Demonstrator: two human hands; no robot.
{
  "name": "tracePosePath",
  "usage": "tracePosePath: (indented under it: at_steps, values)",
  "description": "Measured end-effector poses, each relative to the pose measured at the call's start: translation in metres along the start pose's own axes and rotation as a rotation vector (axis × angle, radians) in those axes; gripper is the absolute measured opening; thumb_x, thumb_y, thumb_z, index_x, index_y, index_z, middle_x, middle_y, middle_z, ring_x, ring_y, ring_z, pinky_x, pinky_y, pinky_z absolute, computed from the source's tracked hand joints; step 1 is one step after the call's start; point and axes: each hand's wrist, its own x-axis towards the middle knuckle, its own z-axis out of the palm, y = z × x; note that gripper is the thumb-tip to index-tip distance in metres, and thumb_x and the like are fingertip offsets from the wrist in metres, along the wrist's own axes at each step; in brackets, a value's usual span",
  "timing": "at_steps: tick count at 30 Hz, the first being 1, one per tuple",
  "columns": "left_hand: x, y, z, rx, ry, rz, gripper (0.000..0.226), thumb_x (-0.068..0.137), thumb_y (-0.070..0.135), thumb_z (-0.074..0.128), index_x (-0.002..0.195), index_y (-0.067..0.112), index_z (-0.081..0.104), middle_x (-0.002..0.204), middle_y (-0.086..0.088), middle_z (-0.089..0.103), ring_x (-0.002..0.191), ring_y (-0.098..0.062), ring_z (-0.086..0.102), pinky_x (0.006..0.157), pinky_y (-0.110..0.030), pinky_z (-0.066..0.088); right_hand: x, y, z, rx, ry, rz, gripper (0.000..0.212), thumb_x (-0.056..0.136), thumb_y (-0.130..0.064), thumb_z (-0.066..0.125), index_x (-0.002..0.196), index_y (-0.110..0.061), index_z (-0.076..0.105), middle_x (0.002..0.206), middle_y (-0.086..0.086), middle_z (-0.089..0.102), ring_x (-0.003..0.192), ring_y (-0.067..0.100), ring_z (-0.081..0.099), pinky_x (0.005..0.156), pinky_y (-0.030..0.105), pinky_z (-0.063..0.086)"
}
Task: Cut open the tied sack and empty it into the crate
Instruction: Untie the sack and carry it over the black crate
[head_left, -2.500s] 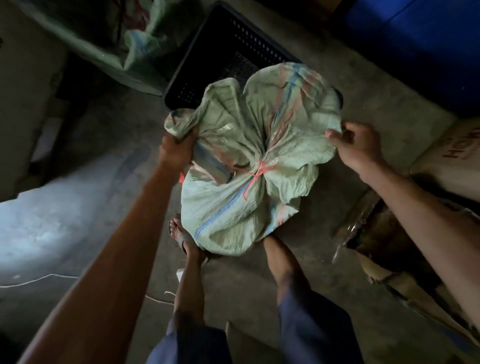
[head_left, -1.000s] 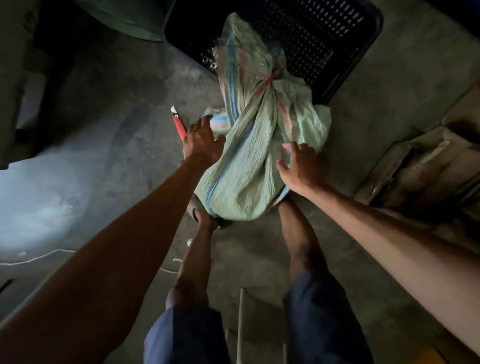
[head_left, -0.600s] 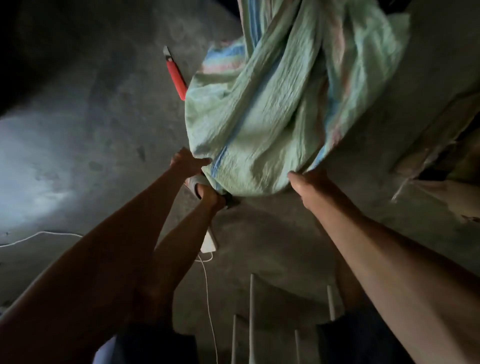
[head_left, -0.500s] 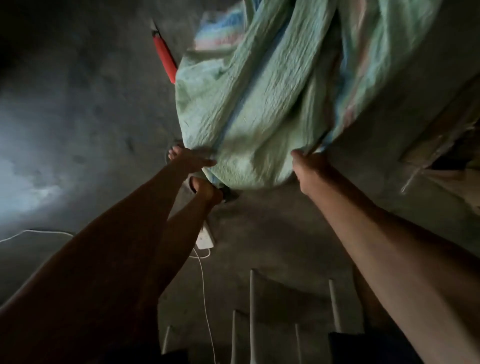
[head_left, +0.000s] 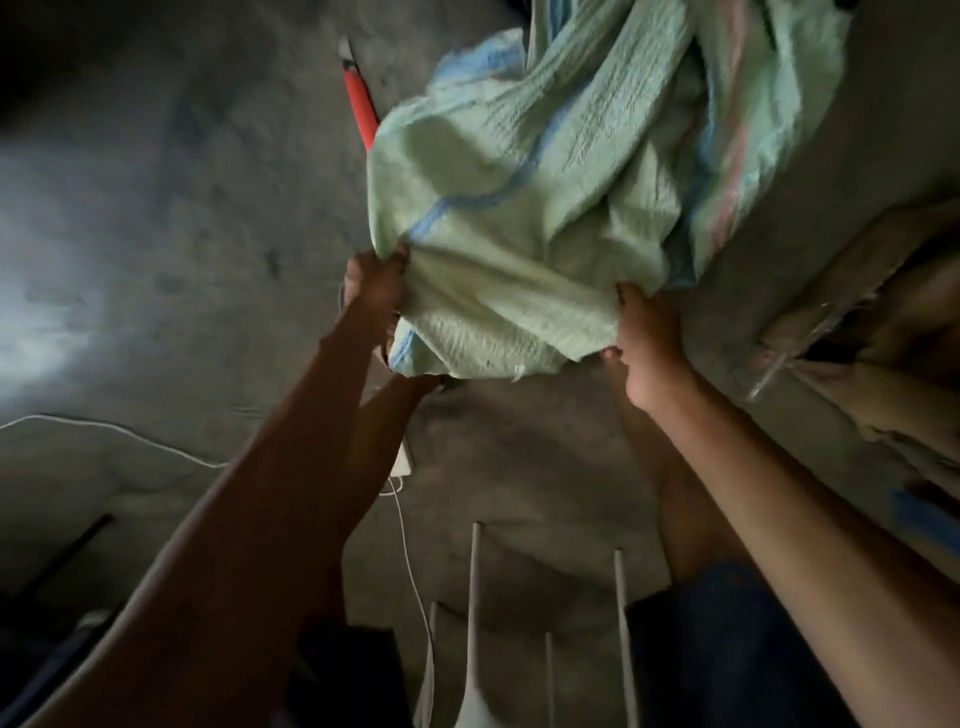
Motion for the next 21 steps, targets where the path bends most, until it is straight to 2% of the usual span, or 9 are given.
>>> tracePosePath:
  at_steps: [3, 6, 8, 12, 14, 15, 17, 19, 21]
  values:
    - [-0.015, 0.057, -0.035, -0.238, -0.092, 0.073, 0.023, 0.096, 0.03, 0.062, 0.082, 0.012, 0.064, 0.077, -0.008, 0.061, 0.066, -0.021, 0.062, 0.056, -0.023, 0.052, -0.025, -0.061, -0.019, 0.151, -0.018, -0.105, 0.016, 0.097, -0.028, 0.058, 0.105, -0.017, 0.068, 0.084, -0.001, 0.065, 0.058, 0.005, 0.058, 0.053, 0.02, 0.046]
    - [-0.004, 0.099, -0.049, -0.493, -0.199, 0.055, 0.026, 0.102, 0.019, 0.05, 0.081, 0.009, 0.061, 0.065, -0.005, 0.063, 0.049, -0.012, 0.063, 0.051, -0.024, 0.052, -0.021, -0.12, -0.011, 0.186, -0.109, -0.181, 0.007, 0.096, -0.032, 0.061, 0.093, -0.026, 0.062, 0.099, 0.0, 0.069, 0.079, 0.013, 0.067, 0.07, 0.035, 0.057]
    - [0.01, 0.117, -0.045, -0.527, -0.27, 0.048, 0.025, 0.101, 0.021, 0.048, 0.082, 0.013, 0.062, 0.059, 0.004, 0.067, 0.05, -0.007, 0.063, 0.057, -0.019, 0.051, -0.002, -0.151, 0.012, 0.18, -0.163, -0.191, 0.006, 0.098, -0.032, 0.061, 0.096, -0.027, 0.059, 0.112, 0.001, 0.067, 0.096, 0.016, 0.069, 0.079, 0.033, 0.059]
    - [0.053, 0.114, -0.021, -0.349, -0.212, 0.054, 0.005, 0.075, 0.016, 0.058, 0.072, 0.02, 0.058, 0.07, 0.004, 0.057, 0.063, -0.01, 0.06, 0.057, -0.018, 0.046, 0.052, -0.176, 0.078, -0.053, -0.339, -0.248, 0.019, 0.094, -0.037, 0.055, 0.093, -0.023, 0.067, 0.107, -0.003, 0.073, 0.093, 0.015, 0.069, 0.068, 0.026, 0.047]
    - [0.081, 0.089, -0.01, -0.077, -0.126, 0.124, 0.017, 0.076, 0.01, 0.061, 0.091, 0.014, 0.068, 0.078, -0.002, 0.06, 0.077, -0.021, 0.062, 0.059, -0.021, 0.051, 0.078, -0.169, 0.103, -0.239, -0.327, -0.272, 0.017, 0.079, -0.041, 0.056, 0.075, -0.025, 0.06, 0.096, -0.001, 0.068, 0.095, 0.023, 0.065, 0.072, 0.029, 0.039]
    - [0.092, 0.07, -0.006, 0.012, -0.114, 0.129, 0.04, 0.079, 0.01, 0.063, 0.118, 0.014, 0.067, 0.094, -0.008, 0.067, 0.087, -0.025, 0.064, 0.067, -0.024, 0.055, 0.085, -0.163, 0.111, -0.366, -0.322, -0.296, 0.014, 0.077, -0.039, 0.056, 0.075, -0.026, 0.058, 0.095, 0.002, 0.063, 0.094, 0.024, 0.061, 0.074, 0.03, 0.039]
    - [0.098, 0.03, -0.004, 0.125, -0.172, 0.189, 0.081, 0.085, 0.01, 0.063, 0.157, 0.021, 0.028, 0.148, -0.016, 0.047, 0.114, -0.021, 0.06, 0.082, -0.018, 0.056, 0.096, -0.143, 0.122, -0.631, -0.337, -0.368, 0.019, 0.087, -0.026, 0.056, 0.105, -0.024, 0.061, 0.115, 0.007, 0.062, 0.11, 0.025, 0.056, 0.087, 0.031, 0.044]
    - [0.093, -0.006, -0.001, 0.183, -0.255, 0.388, 0.1, 0.085, -0.008, 0.063, 0.159, 0.006, -0.003, 0.164, -0.021, 0.019, 0.11, -0.013, 0.062, 0.084, -0.018, 0.055, 0.099, -0.121, 0.126, -0.743, -0.375, -0.434, 0.046, 0.093, -0.014, 0.052, 0.138, -0.012, 0.051, 0.145, 0.01, 0.056, 0.137, 0.027, 0.049, 0.111, 0.035, 0.041]
    - [0.079, -0.027, 0.0, 0.307, -0.156, 0.422, 0.101, 0.084, -0.008, 0.067, 0.158, 0.004, -0.001, 0.163, -0.023, 0.023, 0.115, -0.026, 0.062, 0.094, -0.041, 0.051, 0.093, -0.094, 0.122, -0.727, -0.368, -0.546, 0.043, 0.09, -0.009, 0.054, 0.132, -0.003, 0.058, 0.137, 0.014, 0.064, 0.131, 0.028, 0.057, 0.109, 0.036, 0.045]
